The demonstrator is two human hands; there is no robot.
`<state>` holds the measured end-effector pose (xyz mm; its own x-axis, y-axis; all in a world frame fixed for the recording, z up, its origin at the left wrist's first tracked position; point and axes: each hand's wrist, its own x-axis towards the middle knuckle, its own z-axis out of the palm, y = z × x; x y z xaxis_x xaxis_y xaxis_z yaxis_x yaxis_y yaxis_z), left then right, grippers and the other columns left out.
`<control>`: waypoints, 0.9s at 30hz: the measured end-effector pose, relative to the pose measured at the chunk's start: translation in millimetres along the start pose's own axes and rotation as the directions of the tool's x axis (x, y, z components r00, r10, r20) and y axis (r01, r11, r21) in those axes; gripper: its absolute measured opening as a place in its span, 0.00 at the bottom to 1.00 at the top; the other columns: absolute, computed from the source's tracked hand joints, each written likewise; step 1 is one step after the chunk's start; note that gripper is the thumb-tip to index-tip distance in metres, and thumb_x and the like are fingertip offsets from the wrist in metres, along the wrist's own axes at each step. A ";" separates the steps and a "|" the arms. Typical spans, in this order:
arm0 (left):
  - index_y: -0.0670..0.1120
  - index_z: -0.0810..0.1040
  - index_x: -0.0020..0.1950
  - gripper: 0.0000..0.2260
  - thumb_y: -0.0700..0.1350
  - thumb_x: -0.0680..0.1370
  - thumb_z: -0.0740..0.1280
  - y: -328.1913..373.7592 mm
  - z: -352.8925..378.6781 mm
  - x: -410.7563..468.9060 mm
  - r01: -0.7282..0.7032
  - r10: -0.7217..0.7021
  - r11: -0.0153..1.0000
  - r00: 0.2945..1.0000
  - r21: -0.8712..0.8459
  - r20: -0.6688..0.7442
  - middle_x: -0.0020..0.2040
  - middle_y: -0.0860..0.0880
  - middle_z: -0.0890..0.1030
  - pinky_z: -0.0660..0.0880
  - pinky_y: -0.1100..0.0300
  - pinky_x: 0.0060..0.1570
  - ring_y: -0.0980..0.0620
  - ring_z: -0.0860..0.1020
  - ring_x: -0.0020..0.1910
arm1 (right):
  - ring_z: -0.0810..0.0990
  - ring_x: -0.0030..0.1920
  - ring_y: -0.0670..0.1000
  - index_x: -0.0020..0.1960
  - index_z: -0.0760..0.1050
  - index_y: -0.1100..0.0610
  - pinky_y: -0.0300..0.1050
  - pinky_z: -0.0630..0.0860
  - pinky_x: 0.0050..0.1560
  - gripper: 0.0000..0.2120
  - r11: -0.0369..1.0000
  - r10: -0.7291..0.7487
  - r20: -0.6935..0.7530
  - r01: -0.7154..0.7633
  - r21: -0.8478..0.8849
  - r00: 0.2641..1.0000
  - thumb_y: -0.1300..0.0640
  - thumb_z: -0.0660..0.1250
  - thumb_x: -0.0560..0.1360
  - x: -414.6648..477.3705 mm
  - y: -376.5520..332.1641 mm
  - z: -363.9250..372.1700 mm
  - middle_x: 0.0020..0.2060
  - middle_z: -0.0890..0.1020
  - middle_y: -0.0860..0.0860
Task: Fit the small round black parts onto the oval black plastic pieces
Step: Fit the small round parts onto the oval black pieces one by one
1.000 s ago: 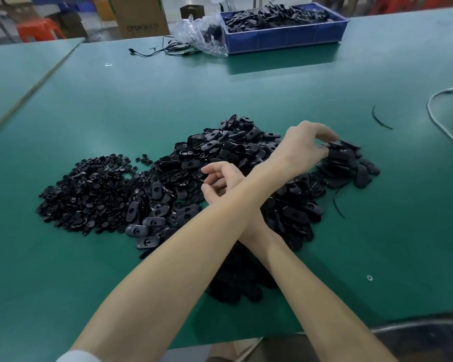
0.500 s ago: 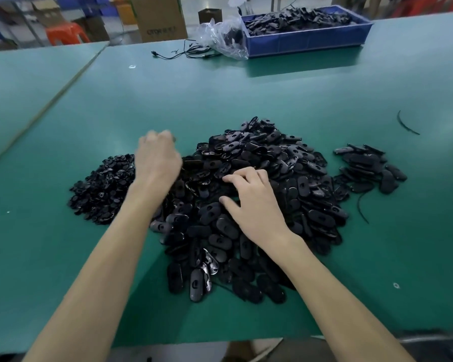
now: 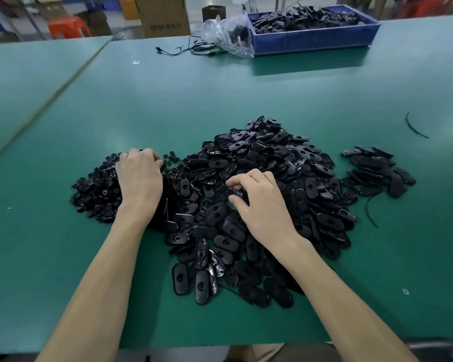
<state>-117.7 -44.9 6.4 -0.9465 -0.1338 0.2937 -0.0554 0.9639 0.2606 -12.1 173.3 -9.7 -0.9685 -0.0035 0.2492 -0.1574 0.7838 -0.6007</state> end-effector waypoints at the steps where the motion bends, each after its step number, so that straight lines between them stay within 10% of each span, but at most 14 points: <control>1: 0.42 0.84 0.58 0.08 0.43 0.84 0.67 -1.1 0.1 -0.1 0.004 -0.004 1.000 1.000 -0.006 -0.011 0.55 0.38 0.82 0.69 0.44 0.61 0.36 0.74 0.59 | 0.71 0.61 0.50 0.66 0.80 0.53 0.46 0.70 0.66 0.13 1.000 0.001 -0.007 -0.001 0.014 1.000 0.59 0.71 0.81 0.3 0.6 0.1 0.55 0.78 0.47; 19: 0.40 0.83 0.57 0.08 0.41 0.84 0.66 2.1 -4.1 -8.2 -0.032 -0.017 0.945 0.989 -0.324 -0.148 0.53 0.44 0.76 0.77 0.50 0.53 0.43 0.79 0.44 | 0.80 0.49 0.40 0.59 0.82 0.56 0.33 0.76 0.54 0.10 0.897 0.186 -0.198 -0.084 0.434 0.962 0.66 0.69 0.81 2.1 -4.2 -7.2 0.52 0.77 0.47; 22: 0.41 0.82 0.56 0.06 0.39 0.84 0.65 8.4 -6.7 -10.6 -0.076 0.014 0.870 0.991 -0.487 -0.131 0.53 0.46 0.77 0.73 0.71 0.47 0.54 0.82 0.41 | 0.85 0.47 0.45 0.58 0.81 0.56 0.34 0.79 0.52 0.09 0.855 0.215 -0.190 -0.091 0.511 0.958 0.66 0.68 0.82 2.3 -5.7 -8.3 0.53 0.77 0.48; 27: 0.44 0.84 0.54 0.04 0.38 0.82 0.69 29.9 -9.0 -20.4 0.003 0.086 0.548 0.995 -0.836 0.059 0.43 0.48 0.85 0.76 0.64 0.39 0.60 0.81 0.35 | 0.86 0.43 0.45 0.57 0.81 0.55 0.33 0.79 0.48 0.08 0.831 0.236 -0.185 -0.100 0.548 0.954 0.66 0.67 0.82 2.4 -4.5 -8.5 0.53 0.77 0.47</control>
<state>-97.2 -15.5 16.4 -0.9649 -0.0370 0.2601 0.2331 0.3355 0.9127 -12.1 175.1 0.1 -0.9252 0.2970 0.2362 -0.1401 0.3112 -0.9400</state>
